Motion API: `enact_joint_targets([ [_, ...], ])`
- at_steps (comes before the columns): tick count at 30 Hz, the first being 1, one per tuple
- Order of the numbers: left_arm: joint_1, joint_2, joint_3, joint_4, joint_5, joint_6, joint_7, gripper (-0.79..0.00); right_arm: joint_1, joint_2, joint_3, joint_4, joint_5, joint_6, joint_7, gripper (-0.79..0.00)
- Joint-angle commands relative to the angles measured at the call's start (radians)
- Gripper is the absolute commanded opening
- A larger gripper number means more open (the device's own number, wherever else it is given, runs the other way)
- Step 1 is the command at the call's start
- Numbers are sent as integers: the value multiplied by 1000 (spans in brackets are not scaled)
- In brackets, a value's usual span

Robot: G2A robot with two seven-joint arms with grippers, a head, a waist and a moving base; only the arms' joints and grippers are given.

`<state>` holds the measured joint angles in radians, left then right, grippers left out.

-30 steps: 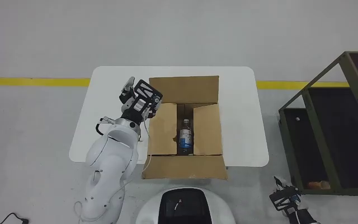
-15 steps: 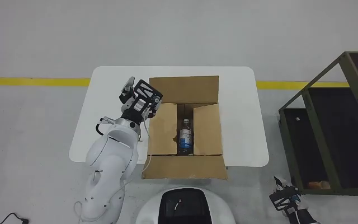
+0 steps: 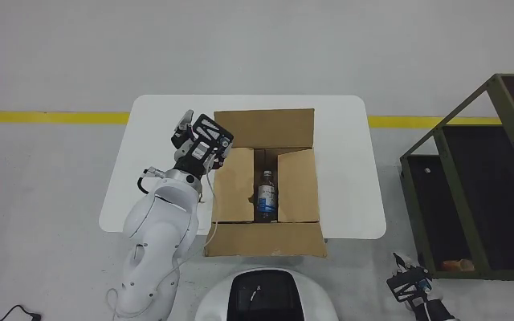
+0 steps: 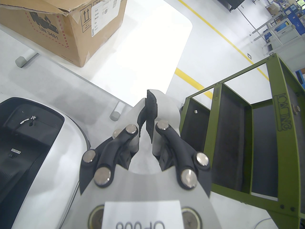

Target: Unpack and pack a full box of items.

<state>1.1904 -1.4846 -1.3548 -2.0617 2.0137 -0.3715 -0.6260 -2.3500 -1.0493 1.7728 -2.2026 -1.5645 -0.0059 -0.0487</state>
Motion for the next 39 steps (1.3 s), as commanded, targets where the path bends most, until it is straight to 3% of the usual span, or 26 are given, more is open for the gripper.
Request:
enact_joint_targets([
  [1,0,0,0,0,0,0,0,0,0,0,0,0,0,0,0,-785],
  [4,0,0,0,0,0,0,0,0,0,0,0,0,0,0,0,-785],
  [5,0,0,0,0,0,0,0,-74,0,0,0,0,0,0,0,-785],
  [6,0,0,0,0,0,0,0,-551,0,0,0,0,0,0,0,-785],
  [7,0,0,0,0,0,0,0,-785,0,0,0,0,0,0,0,-785],
  [21,0,0,0,0,0,0,0,-785,0,0,0,0,0,0,0,-785],
  [22,0,0,0,0,0,0,0,-646,0,0,0,0,0,0,0,-785],
  [23,0,0,0,0,0,0,0,0,0,0,0,0,0,0,0,-785],
  [26,0,0,0,0,0,0,0,0,0,0,0,0,0,0,0,-767],
  [28,0,0,0,0,0,0,0,0,0,0,0,0,0,0,0,-486],
  [38,0,0,0,0,0,0,0,0,0,0,0,0,0,0,0,-486],
  [39,0,0,0,0,0,0,0,0,3,0,0,0,1,0,0,0],
])
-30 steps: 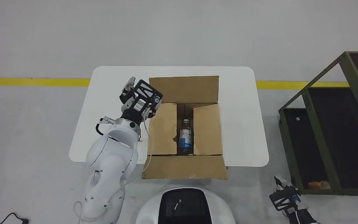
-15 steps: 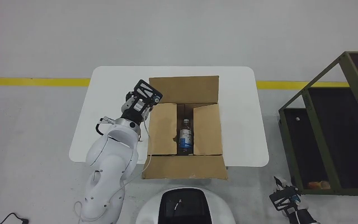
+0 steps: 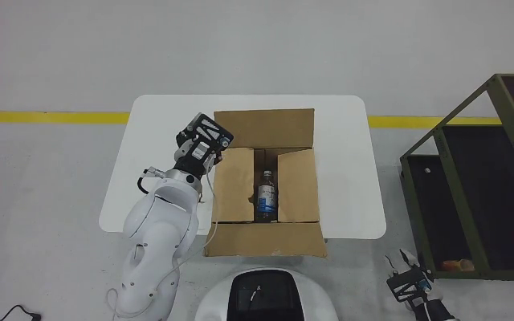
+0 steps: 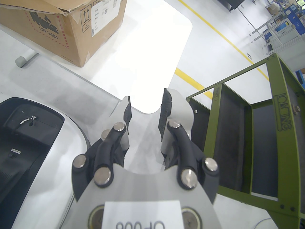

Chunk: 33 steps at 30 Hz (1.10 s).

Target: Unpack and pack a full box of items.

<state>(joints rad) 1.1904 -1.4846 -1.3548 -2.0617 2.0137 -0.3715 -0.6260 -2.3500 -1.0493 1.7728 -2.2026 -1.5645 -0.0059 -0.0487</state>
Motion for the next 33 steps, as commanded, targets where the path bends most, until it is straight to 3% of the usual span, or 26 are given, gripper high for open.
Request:
enact_joint_targets([
  [1,0,0,0,0,0,0,0,0,10,-1,-1,3,3,-1,0,0],
  [10,0,0,0,0,0,0,0,0,48,-9,-7,15,10,-4,1,0],
  [16,0,0,0,0,0,0,0,0,136,-13,8,43,45,2,-21,0],
  [17,0,0,0,0,0,0,0,0,160,-14,12,54,60,0,-24,-175],
  [18,0,0,0,0,0,0,0,0,185,-14,15,66,76,-5,-27,-413],
  [19,0,0,0,0,0,0,0,0,212,-14,20,81,92,-8,-24,-714],
  [20,0,0,0,0,0,0,0,0,240,-14,24,92,102,-11,-22,-785],
  [33,0,0,0,0,0,0,0,0,504,-26,-18,202,290,-62,-82,-785],
])
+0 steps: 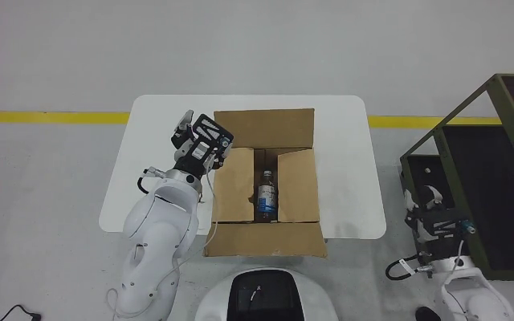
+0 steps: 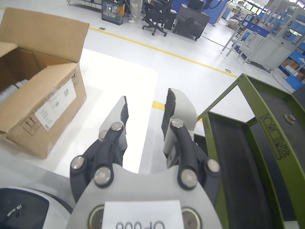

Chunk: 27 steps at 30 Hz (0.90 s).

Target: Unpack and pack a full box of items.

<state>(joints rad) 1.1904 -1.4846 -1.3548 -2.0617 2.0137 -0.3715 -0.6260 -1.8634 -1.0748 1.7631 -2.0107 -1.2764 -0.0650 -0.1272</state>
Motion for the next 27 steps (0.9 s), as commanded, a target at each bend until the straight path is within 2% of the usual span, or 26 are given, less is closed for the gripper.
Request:
enact_joint_targets([
  [1,0,0,0,0,0,0,0,0,21,-1,-10,13,1,-2,-2,-785],
  [11,0,0,0,0,0,0,0,0,21,-1,-10,13,1,-2,-2,-785],
  [14,0,0,0,0,0,0,0,0,29,-8,-38,50,72,-5,17,-785],
  [20,6,1,3,2,0,8,18,0,134,-22,-132,108,90,38,-11,-785],
  [27,-16,-1,48,36,-22,31,48,0,292,-45,-257,239,107,83,-71,-785],
])
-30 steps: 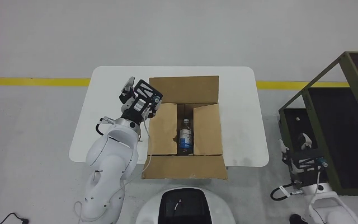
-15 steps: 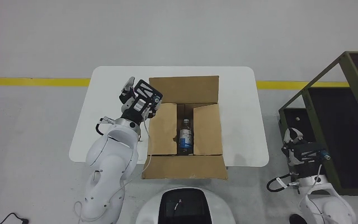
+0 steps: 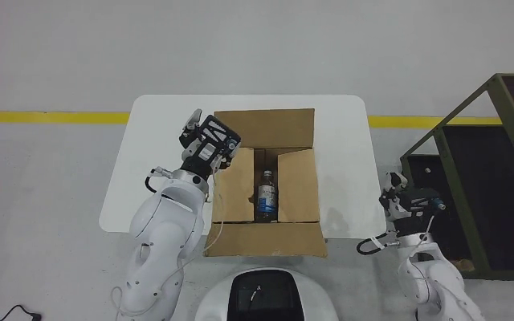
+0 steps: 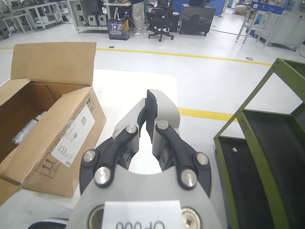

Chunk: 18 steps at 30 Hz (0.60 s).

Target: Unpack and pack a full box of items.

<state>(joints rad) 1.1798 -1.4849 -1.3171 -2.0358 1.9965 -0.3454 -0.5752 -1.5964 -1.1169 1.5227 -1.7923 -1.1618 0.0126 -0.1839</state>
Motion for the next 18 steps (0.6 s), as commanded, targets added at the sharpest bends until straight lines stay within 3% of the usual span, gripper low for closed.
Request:
enact_joint_targets([
  [1,-11,-2,20,20,-7,10,-6,0,40,-6,-30,41,-14,12,-23,-785],
  [6,-36,-6,81,81,20,17,-50,0,80,-17,-69,98,-13,38,-41,-785],
  [8,-44,-7,122,108,56,-46,-115,0,79,-20,-72,102,-16,42,-41,-785],
  [11,-37,-7,159,137,95,-70,-146,0,69,-22,-66,104,-10,41,-31,-785],
  [18,-20,-11,171,178,87,-71,-259,0,43,-25,-49,88,3,20,-31,-785],
])
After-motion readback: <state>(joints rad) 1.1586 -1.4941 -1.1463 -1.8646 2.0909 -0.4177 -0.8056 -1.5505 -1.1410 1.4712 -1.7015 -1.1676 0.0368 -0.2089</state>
